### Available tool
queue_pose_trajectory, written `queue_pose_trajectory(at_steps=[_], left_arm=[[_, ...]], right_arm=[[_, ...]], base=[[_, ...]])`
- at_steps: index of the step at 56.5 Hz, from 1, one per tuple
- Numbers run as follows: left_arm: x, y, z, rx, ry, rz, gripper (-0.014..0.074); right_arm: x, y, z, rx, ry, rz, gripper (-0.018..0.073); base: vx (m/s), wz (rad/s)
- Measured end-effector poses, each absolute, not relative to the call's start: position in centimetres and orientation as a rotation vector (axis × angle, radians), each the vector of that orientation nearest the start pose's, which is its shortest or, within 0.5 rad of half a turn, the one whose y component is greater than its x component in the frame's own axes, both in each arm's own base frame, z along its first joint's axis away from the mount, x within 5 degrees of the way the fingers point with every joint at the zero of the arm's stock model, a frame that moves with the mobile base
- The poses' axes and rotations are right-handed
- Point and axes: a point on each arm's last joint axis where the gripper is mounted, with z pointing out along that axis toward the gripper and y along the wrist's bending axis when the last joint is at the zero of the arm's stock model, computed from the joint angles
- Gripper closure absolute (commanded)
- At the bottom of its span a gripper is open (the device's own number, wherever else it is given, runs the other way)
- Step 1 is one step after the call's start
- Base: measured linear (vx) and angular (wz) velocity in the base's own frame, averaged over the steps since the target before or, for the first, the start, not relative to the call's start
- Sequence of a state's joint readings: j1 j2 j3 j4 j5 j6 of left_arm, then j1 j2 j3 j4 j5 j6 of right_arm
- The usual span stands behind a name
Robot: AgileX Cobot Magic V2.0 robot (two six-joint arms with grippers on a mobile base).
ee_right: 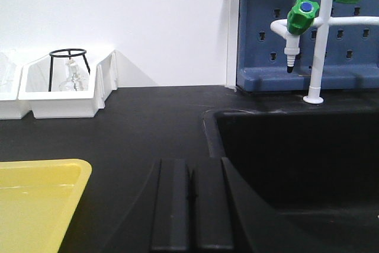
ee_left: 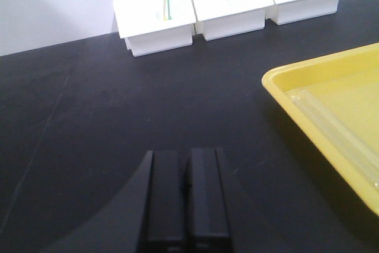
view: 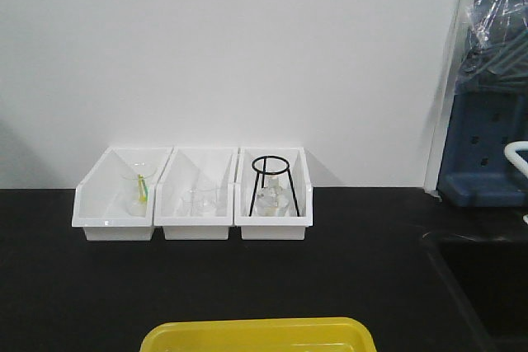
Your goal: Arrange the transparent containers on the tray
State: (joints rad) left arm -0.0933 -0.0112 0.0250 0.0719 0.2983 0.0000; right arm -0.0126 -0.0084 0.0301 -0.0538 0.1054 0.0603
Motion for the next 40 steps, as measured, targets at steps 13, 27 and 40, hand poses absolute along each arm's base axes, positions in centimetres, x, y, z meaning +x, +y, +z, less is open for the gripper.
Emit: queue_pose_trajectory(at_steps=[13, 27, 40], left_arm=[[5.43, -0.32, 17.85, 0.130, 1.789, 0.001, 0.0604], [5.43, -0.32, 17.85, 0.130, 1.789, 0.001, 0.0604], [5.43, -0.31, 17.85, 0.130, 1.790, 0.001, 0.0604]], right_arm=[[5.67, -0.13, 19.27, 0.024, 1.623, -0.006, 0.0570], [5.67, -0.13, 19.27, 0.024, 1.623, -0.006, 0.0571], [5.67, -0.13, 19.25, 0.024, 1.625, -0.006, 0.0571]], base=[[0.00, 0.00], [0.00, 0.00], [0.00, 0.00]])
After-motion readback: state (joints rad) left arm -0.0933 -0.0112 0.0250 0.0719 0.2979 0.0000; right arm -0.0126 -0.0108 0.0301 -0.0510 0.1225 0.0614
